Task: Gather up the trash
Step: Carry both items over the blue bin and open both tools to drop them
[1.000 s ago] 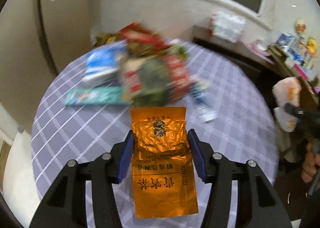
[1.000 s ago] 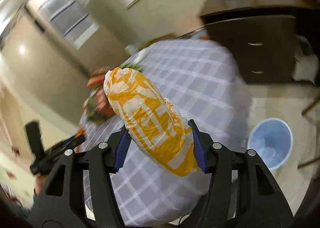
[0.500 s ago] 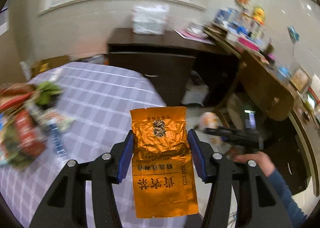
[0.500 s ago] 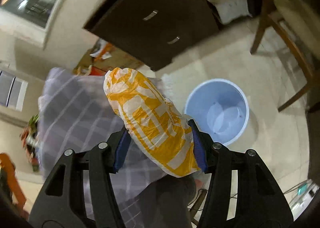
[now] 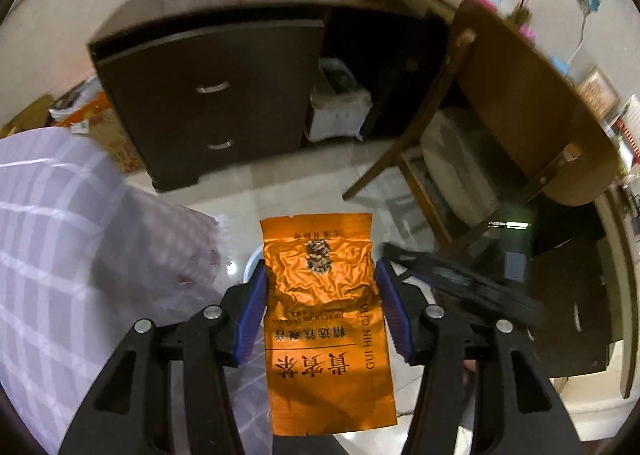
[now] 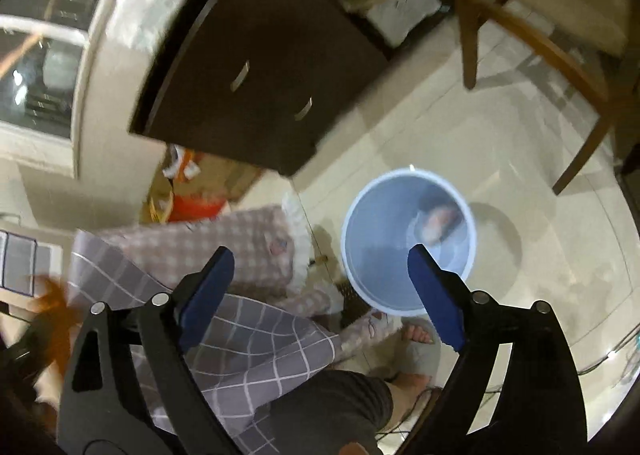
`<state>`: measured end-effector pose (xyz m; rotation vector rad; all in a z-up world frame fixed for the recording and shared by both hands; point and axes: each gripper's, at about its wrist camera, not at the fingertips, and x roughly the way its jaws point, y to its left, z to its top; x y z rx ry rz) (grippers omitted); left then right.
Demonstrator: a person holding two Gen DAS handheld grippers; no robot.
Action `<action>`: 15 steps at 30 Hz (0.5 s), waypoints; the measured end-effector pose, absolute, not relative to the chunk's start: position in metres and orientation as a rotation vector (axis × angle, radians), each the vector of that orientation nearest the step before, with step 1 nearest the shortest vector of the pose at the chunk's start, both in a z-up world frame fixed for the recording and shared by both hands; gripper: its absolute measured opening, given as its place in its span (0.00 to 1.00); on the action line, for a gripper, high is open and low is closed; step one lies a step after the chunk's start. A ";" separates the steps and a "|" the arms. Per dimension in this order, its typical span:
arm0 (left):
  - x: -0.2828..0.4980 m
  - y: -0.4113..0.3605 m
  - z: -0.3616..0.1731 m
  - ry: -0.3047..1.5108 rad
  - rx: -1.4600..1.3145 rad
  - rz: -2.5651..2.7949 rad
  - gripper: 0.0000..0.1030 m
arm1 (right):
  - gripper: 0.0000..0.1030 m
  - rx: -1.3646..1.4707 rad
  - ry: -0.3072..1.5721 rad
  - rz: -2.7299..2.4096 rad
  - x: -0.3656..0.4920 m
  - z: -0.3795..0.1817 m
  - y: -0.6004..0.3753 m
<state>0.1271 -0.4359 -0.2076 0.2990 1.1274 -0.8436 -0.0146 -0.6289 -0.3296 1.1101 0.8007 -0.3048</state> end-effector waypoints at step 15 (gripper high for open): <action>0.146 -0.480 -0.248 1.183 0.441 -0.780 0.88 | 0.92 1.036 0.680 -0.354 -0.078 -0.270 -0.627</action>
